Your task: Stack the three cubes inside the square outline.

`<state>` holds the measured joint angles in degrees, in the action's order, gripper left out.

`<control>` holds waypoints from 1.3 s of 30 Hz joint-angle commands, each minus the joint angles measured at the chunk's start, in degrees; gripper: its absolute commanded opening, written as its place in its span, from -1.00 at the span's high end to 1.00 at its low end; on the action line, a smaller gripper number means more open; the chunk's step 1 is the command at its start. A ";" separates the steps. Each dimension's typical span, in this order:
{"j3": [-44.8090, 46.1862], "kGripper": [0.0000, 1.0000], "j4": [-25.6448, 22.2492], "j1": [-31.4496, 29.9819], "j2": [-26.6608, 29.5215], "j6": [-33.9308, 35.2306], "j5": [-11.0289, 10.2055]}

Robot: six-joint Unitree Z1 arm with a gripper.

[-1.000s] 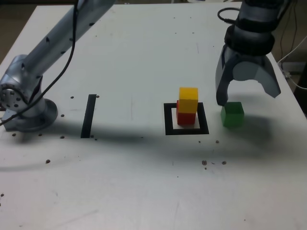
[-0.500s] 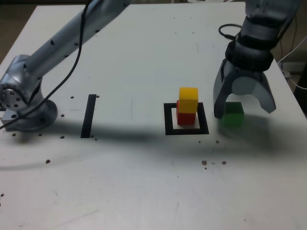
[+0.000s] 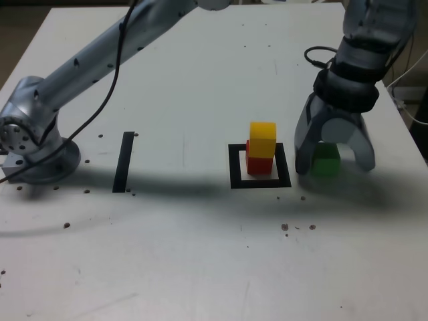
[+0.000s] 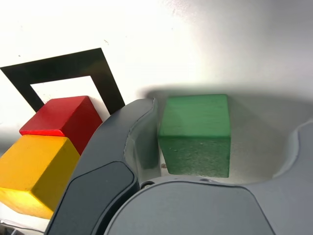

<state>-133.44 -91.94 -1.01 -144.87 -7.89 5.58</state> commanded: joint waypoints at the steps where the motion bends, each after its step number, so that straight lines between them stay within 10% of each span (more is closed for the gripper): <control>1: 0.22 -0.52 -1.74 -0.02 -0.66 0.24 0.50; 15: -1.27 0.58 -1.64 0.01 -3.24 1.03 0.11; 39: 1.79 0.66 -1.93 -1.96 8.23 1.94 -5.06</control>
<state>-132.14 -91.97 -2.81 -138.94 -6.09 0.99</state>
